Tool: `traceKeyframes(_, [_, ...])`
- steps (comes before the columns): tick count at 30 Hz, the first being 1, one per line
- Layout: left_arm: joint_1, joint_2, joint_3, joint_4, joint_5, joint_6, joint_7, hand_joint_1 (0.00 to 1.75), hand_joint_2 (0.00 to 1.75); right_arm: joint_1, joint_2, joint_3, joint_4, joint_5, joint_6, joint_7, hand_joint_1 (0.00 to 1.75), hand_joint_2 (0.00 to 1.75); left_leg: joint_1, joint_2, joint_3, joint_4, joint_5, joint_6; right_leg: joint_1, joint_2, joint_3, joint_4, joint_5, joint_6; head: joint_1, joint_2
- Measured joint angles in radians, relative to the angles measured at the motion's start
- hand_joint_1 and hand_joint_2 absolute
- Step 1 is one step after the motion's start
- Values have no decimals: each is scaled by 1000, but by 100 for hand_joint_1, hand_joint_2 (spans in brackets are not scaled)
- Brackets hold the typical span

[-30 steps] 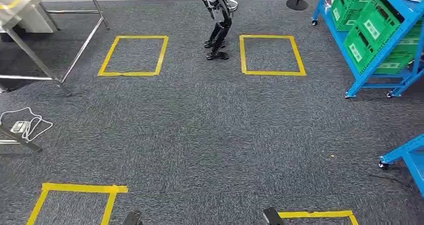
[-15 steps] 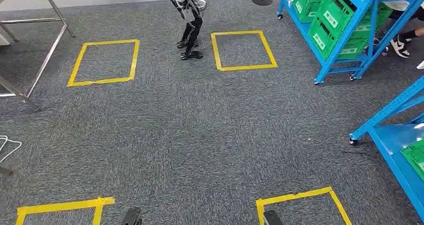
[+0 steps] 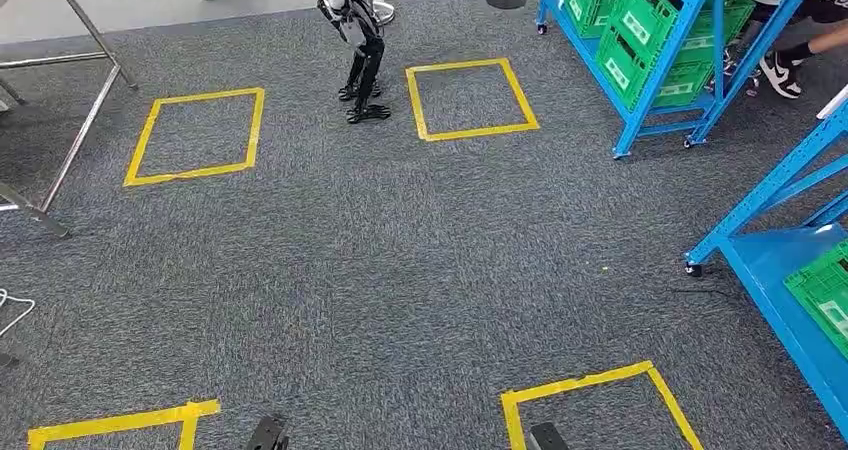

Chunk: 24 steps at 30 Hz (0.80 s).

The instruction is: Take the parts from the cabinet and place them on the table.

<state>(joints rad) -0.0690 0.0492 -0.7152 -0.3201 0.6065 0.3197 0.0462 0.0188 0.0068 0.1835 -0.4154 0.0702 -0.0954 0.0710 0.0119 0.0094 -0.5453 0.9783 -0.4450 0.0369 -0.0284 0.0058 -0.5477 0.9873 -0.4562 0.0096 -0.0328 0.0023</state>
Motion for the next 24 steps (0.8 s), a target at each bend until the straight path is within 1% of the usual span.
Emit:
traceKeyframes(3, [0, 0, -3, 0, -2, 0, 0, 0, 0, 0, 2, 0, 0, 8, 3, -1, 0, 0, 1, 0, -2, 3, -1, -1, 0, 0, -1, 0, 1, -1, 0, 0])
traceKeyframes(5, [0, 0, -3, 0, -2, 2, 0, 0, 0, 0, 3, 0, 0, 15, 5, -1, 0, 0, 1, 0, -4, 7, -2, -2, -1, 0, -1, 0, 2, 0, 0, 0])
traceKeyframes(7, [0, 0, -3, 0, 0, 4, 0, 0, 0, 0, 5, 0, -3, 19, 9, 0, 0, 0, -1, 0, -7, 7, -1, -1, -2, -4, -1, -2, 4, 4, 0, 0])
traceKeyframes(8, [0, 0, -3, 0, 2, 4, -1, 0, 0, -1, 5, 0, -7, 22, 11, 0, 0, 0, -5, -1, -8, -2, 2, 4, -1, -5, 1, -9, 8, 10, 0, 0])
traceKeyframes(9, [0, -3, -3, 0, 6, 4, -3, 0, 0, -1, 4, 0, -12, 26, 11, 1, 0, 0, 10, -5, 13, -44, 27, 1, 8, -8, -3, -4, 5, 10, -1, 0])
traceKeyframes(10, [0, -7, -2, 0, 9, 3, -6, 0, 0, -2, -1, 0, -13, 31, 13, 2, 0, 0, 4, -9, 20, -58, 35, -7, 5, -9, -15, 17, -10, 8, 3, 0])
traceKeyframes(11, [-1, -7, -2, 0, 11, 3, -9, 0, 0, -5, -1, 0, -14, 34, 14, 2, 0, 0, 6, -10, 18, -63, 43, -5, 4, -8, -40, 70, -42, 2, 3, 0])
traceKeyframes(12, [-1, -6, 0, 0, 11, 3, -10, 0, 0, -6, -1, 0, -14, 35, 15, 2, 0, 0, 4, -15, 13, -63, 44, -6, 3, -7, -74, 144, -77, -3, 4, 0])
traceKeyframes(13, [0, -7, 0, 0, 12, 0, -11, 0, 0, -5, -1, 0, -14, 36, 17, 3, 0, 0, 3, -20, 8, -61, 44, -6, 2, -7, -111, 226, -111, -4, 4, 0])
traceKeyframes(14, [2, -7, 1, 0, 14, -2, -12, 0, 0, -4, -3, 1, -14, 37, 19, 5, 0, 0, 3, -29, 3, -60, 46, -9, 1, -7, -140, 289, -128, 1, 3, 0])
traceKeyframes(15, [2, -7, 2, 1, 18, -3, -12, 0, 0, -4, -4, 1, -14, 37, 19, 5, 0, 0, 3, -37, -1, -56, 48, -12, -2, -7, -139, 291, -124, 10, 3, 0])
traceKeyframes(16, [3, -8, 2, 1, 19, -3, -12, 0, 0, -4, -5, 1, -14, 39, 20, 5, 0, 0, 5, -47, -6, -52, 48, -14, -6, -7, -114, 248, -104, 24, 3, 0])
traceKeyframes(17, [3, -9, 2, 1, 19, -3, -12, 0, 0, -5, -6, 1, -14, 41, 20, 5, 0, 0, 8, -57, -11, -44, 47, -19, -11, -6, -69, 166, -72, 38, 4, 0])
traceKeyframes(18, [3, -9, 3, 1, 19, -3, -13, 0, 0, -5, -8, 0, -14, 41, 21, 5, 0, 0, 11, -69, -17, -32, 44, -26, -17, 3, -13, 67, -40, 51, 4, 0])
traceKeyframes(19, [2, -9, 3, 1, 19, -3, -13, 0, 0, -7, -8, 1, -14, 42, 21, 5, 0, 0, 13, -77, -28, -11, 37, -38, -24, 37, 15, 11, -37, 51, 5, 0])
traceKeyframes(20, [3, -6, 3, 2, 21, -3, -13, 0, 0, -7, -3, 1, -14, 43, 23, 6, 0, 0, 5, -85, -39, 2, 31, -47, -17, 48, 11, 11, -33, 37, 10, 0])
traceKeyframes(21, [3, -6, 3, 2, 21, -3, -14, 0, 0, -8, -3, 1, -14, 44, 23, 6, 0, 0, 6, -90, -42, 4, 30, -50, -15, 39, 9, 23, -36, 17, 3, 0])
traceKeyframes(22, [5, -6, 3, 2, 21, -3, -15, 0, 0, -8, -3, 1, -14, 45, 23, 7, 0, 0, 8, -95, -44, 4, 31, -53, -9, 33, 8, 25, -37, 9, 2, 0])
traceKeyframes(23, [7, -6, 3, 2, 20, -2, -15, 0, 0, -8, -3, 1, -14, 46, 23, 7, 0, 0, 13, -100, -44, 2, 35, -59, -8, 28, 9, 25, -35, 1, 1, 0])
traceKeyframes(24, [10, -5, 3, 3, 21, -2, -15, 0, 0, -9, -3, 1, -14, 46, 23, 6, 0, 0, 18, -101, -47, 7, 36, -61, -12, 20, 10, 23, -29, -7, 1, 0])
